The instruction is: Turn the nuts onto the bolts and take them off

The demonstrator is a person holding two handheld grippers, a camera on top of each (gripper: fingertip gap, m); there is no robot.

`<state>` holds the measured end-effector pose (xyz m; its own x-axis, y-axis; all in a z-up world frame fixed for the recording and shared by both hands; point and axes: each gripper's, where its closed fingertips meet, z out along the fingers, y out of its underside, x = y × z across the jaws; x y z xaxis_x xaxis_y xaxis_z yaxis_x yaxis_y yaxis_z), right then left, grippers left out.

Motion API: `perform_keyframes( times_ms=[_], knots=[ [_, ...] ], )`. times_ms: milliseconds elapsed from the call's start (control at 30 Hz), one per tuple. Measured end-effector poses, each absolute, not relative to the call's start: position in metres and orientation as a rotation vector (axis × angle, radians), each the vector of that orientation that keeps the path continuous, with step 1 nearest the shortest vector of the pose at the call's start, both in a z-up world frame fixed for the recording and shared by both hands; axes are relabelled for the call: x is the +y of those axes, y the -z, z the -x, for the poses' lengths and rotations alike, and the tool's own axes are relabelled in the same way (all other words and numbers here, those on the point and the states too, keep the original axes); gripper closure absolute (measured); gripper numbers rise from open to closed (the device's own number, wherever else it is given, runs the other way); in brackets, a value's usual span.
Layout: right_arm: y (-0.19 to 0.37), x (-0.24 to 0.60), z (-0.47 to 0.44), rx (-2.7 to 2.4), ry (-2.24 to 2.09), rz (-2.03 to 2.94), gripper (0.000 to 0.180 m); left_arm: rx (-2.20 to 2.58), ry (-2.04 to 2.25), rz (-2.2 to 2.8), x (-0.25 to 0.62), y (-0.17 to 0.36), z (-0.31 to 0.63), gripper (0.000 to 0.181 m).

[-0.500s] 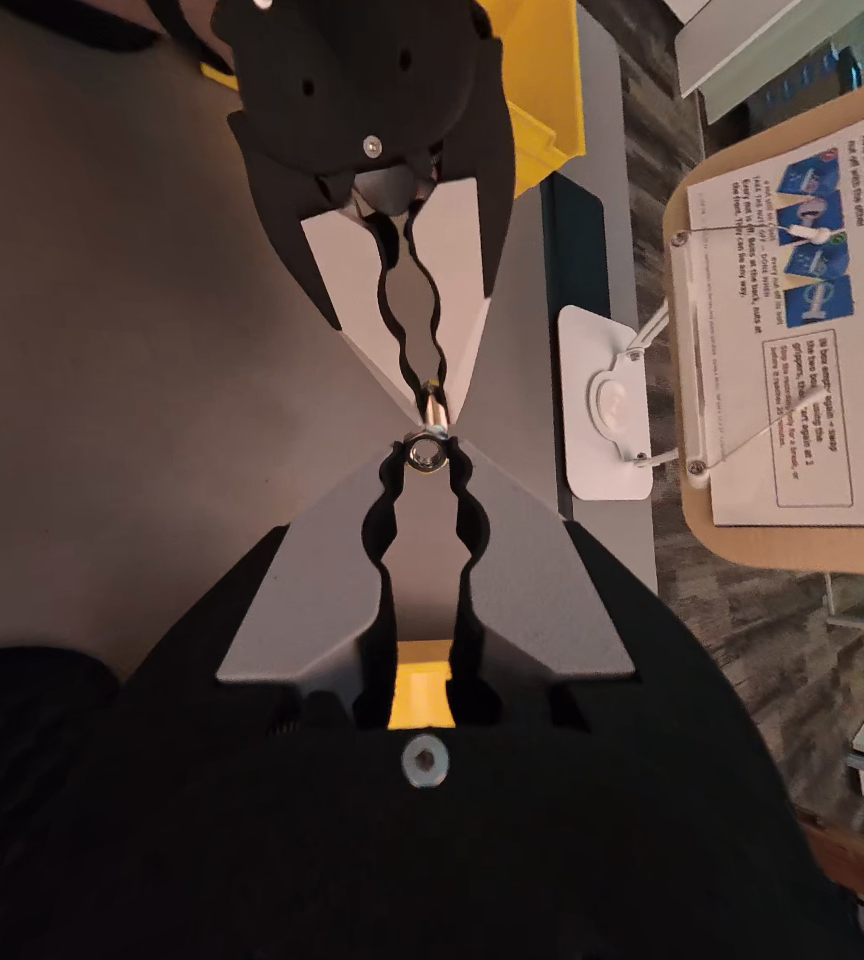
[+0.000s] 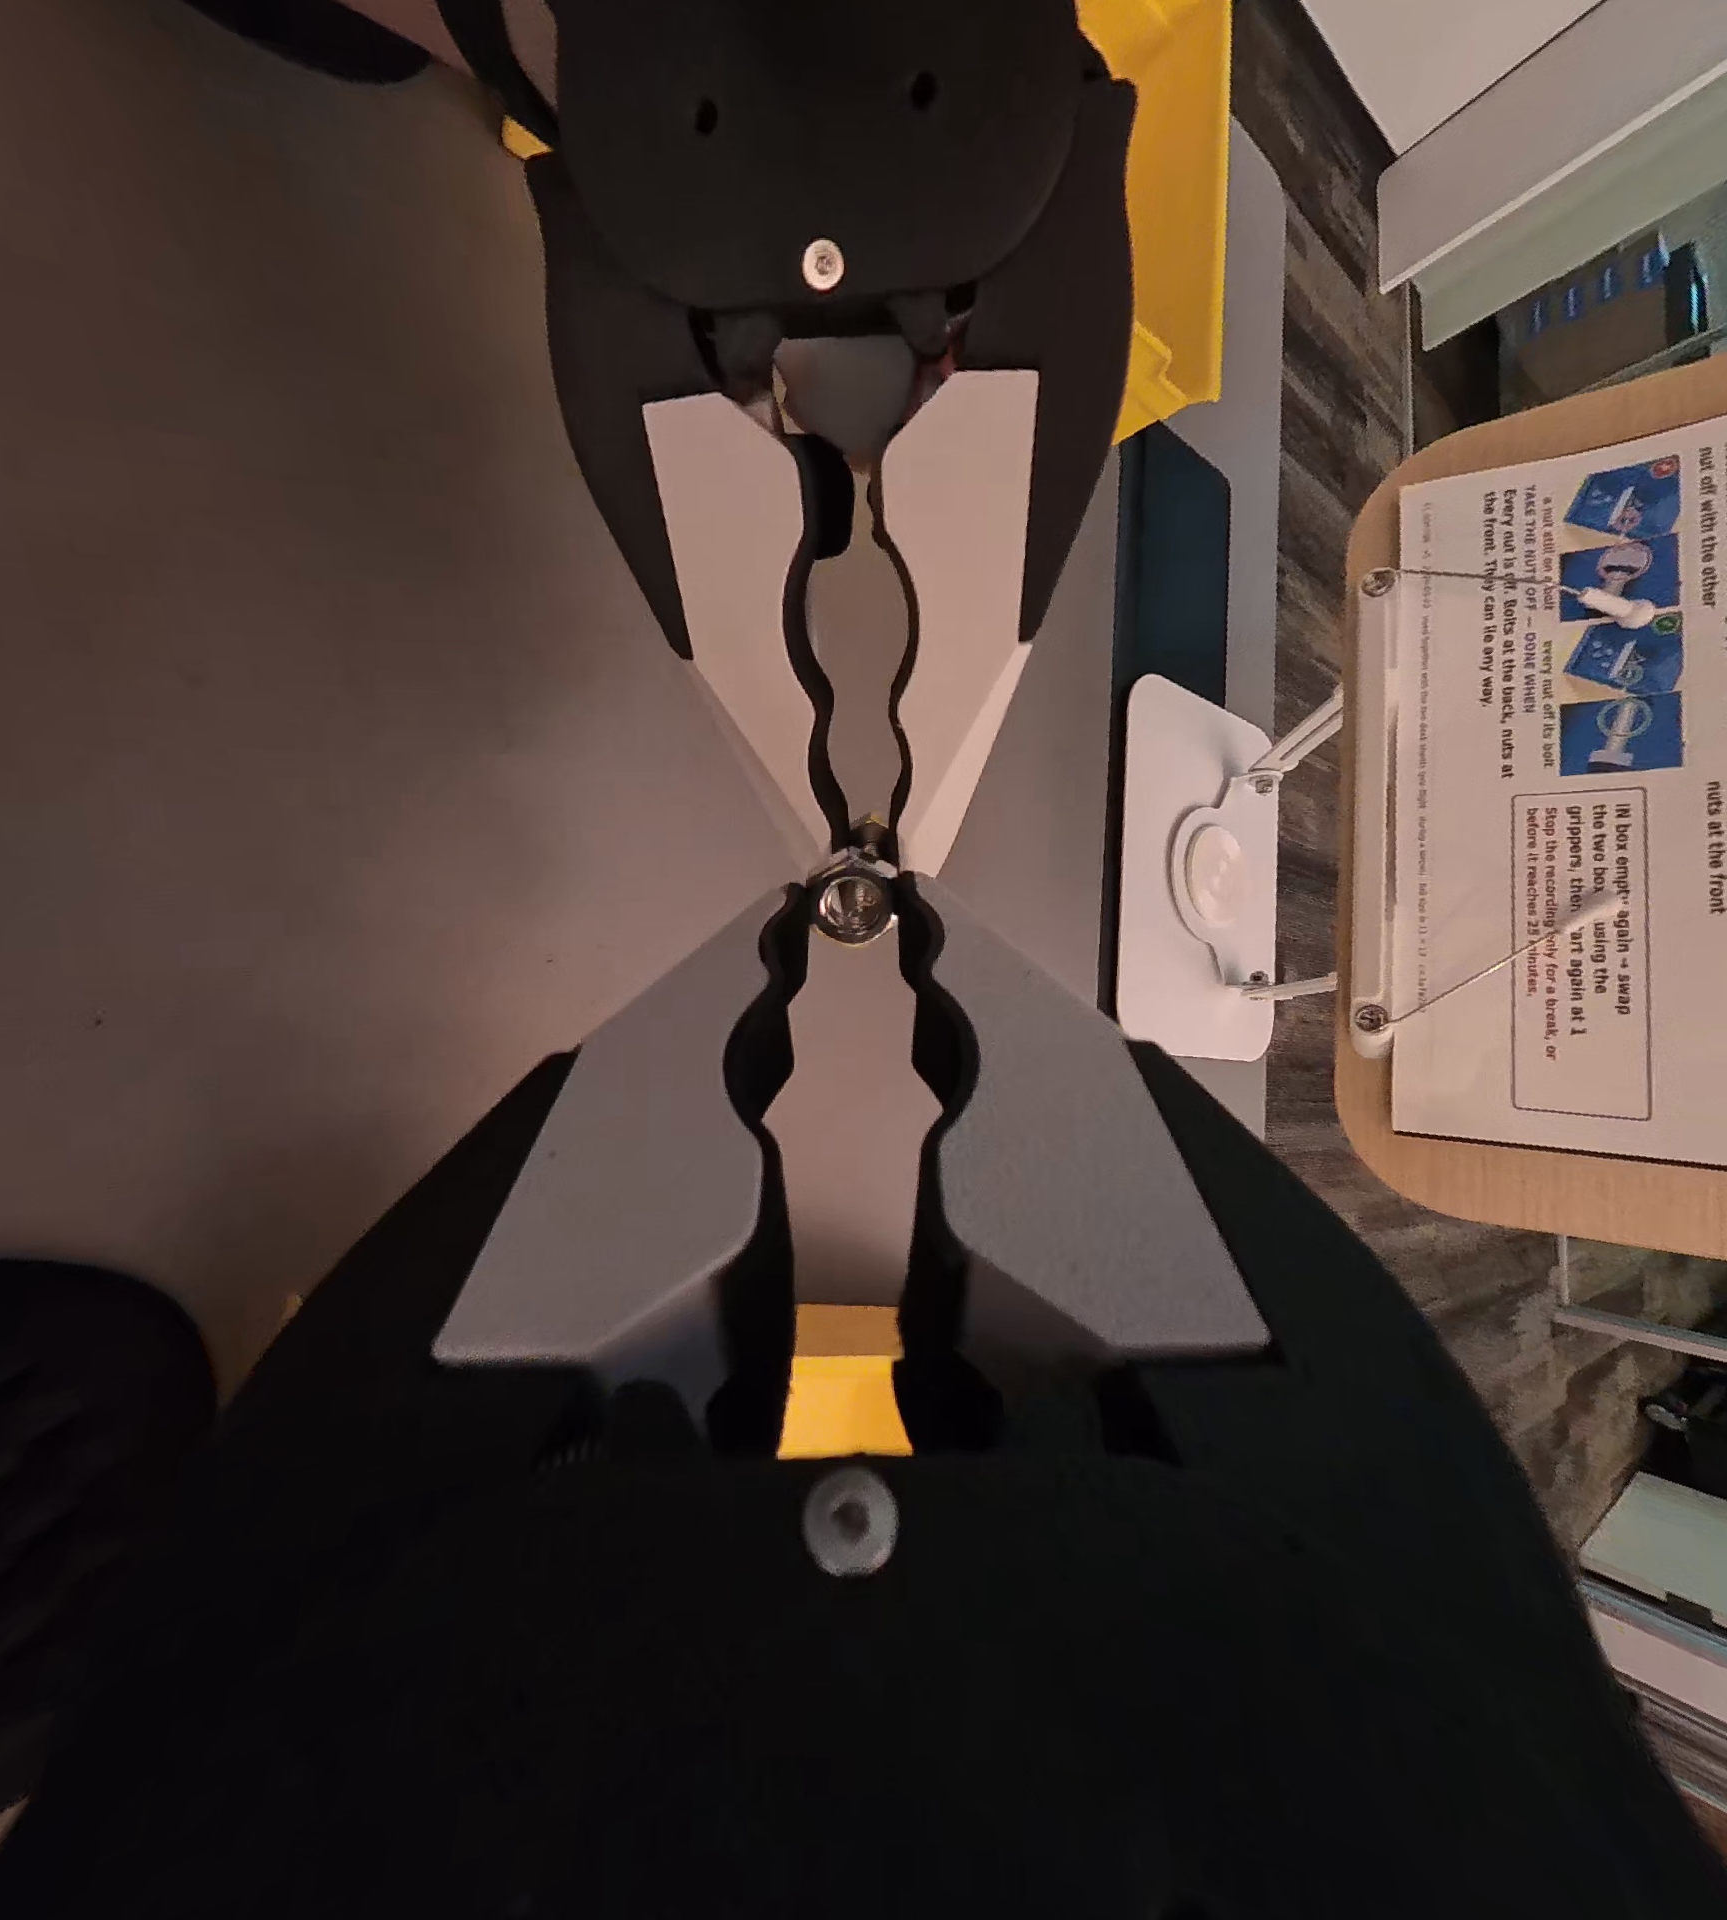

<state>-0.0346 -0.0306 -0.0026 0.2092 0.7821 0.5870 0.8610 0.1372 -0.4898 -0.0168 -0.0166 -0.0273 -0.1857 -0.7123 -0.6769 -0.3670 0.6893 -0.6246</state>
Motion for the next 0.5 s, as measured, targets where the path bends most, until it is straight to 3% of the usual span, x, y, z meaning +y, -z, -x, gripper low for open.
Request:
perform_keyframes(
  times_ms=[500],
  knots=[
    [-0.003,-0.053,0.045,-1.692,0.135,1.51,0.163,1.903,0.597,0.777,-0.046,0.02,0.03,0.174]
  ],
)
